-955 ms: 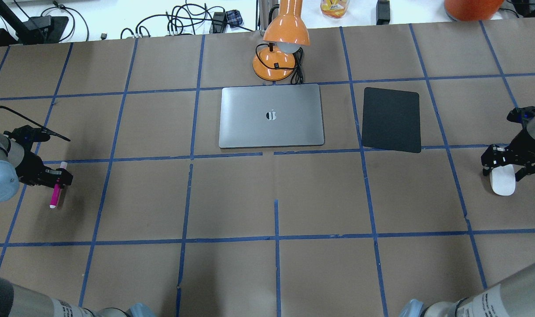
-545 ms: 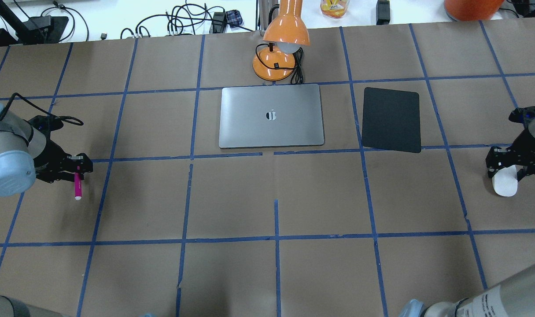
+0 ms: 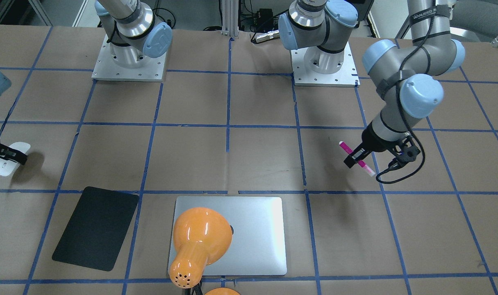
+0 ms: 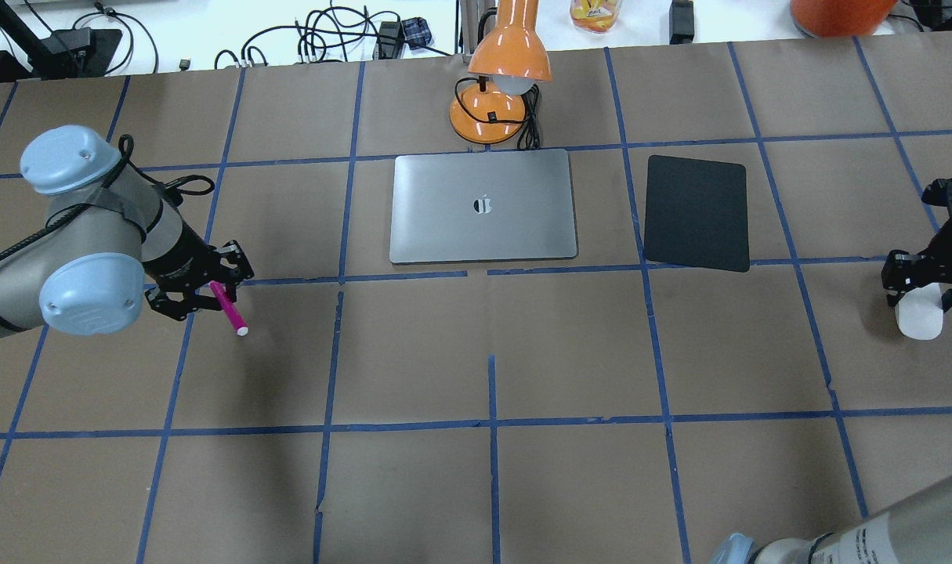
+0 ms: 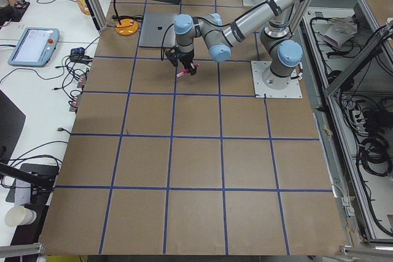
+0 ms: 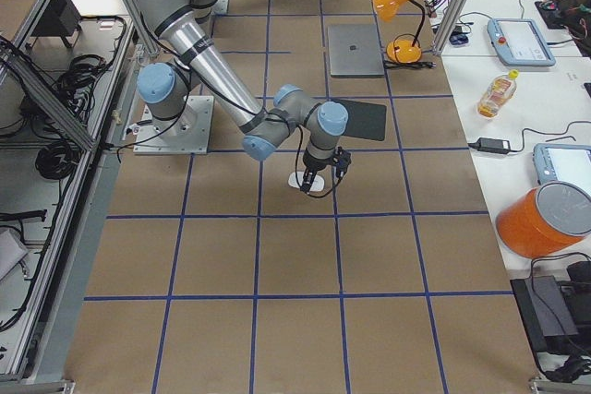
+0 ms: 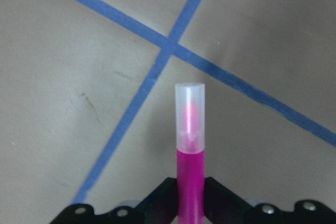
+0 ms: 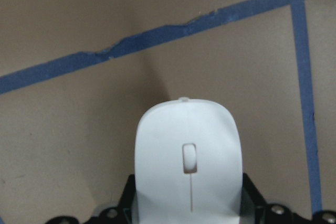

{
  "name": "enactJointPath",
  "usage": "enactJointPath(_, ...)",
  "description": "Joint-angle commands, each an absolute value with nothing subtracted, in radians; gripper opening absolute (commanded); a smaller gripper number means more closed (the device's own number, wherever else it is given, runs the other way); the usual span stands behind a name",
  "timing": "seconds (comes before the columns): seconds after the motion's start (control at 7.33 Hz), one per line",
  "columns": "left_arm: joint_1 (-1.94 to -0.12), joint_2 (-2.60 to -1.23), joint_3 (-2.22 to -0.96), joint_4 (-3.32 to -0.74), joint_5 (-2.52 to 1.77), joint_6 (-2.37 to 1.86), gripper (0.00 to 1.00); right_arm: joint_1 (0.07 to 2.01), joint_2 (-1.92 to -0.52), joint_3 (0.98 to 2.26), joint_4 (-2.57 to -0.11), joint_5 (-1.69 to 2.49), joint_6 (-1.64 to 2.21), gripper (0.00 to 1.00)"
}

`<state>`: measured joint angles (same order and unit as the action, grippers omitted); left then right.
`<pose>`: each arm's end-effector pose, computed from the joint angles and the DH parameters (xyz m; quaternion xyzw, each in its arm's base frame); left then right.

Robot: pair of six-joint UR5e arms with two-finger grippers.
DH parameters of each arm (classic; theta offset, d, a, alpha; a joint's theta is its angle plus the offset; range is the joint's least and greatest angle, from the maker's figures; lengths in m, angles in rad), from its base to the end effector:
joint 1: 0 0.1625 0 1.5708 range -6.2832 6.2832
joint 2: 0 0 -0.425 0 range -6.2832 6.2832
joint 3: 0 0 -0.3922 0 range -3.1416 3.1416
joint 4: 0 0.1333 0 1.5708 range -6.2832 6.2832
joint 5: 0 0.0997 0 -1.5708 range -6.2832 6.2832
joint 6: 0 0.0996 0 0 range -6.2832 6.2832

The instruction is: Place pen and mouse around notebook

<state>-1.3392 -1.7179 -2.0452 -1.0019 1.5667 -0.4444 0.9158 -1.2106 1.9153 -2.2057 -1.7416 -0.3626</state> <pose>-0.0210 -0.4935 0.2498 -0.3315 0.9431 0.0264 0.0008 -0.2374 -0.5001 0.2013 -0.1421 -0.9856 -0.0719 0.0575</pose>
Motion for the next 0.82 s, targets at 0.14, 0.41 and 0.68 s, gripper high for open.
enactJointPath(0.14, -1.66, -1.761, -1.921, -1.081, 1.513, -1.109, 0.0, 0.971, -1.209, 1.832, -2.197, -1.674, -0.347, 0.64)
enactJointPath(0.41, -1.777, -1.842, -1.866, -1.072, 1.474, -1.451, 0.0, 1.067, -1.168, 1.799, -2.204, -1.667, -0.264, 0.64)
enactJointPath(0.68, -1.893, -1.917, -1.8, -1.078, 1.473, -1.689, 0.0, 1.185, -1.141, 1.769, -2.209, -1.663, -0.119, 0.64)
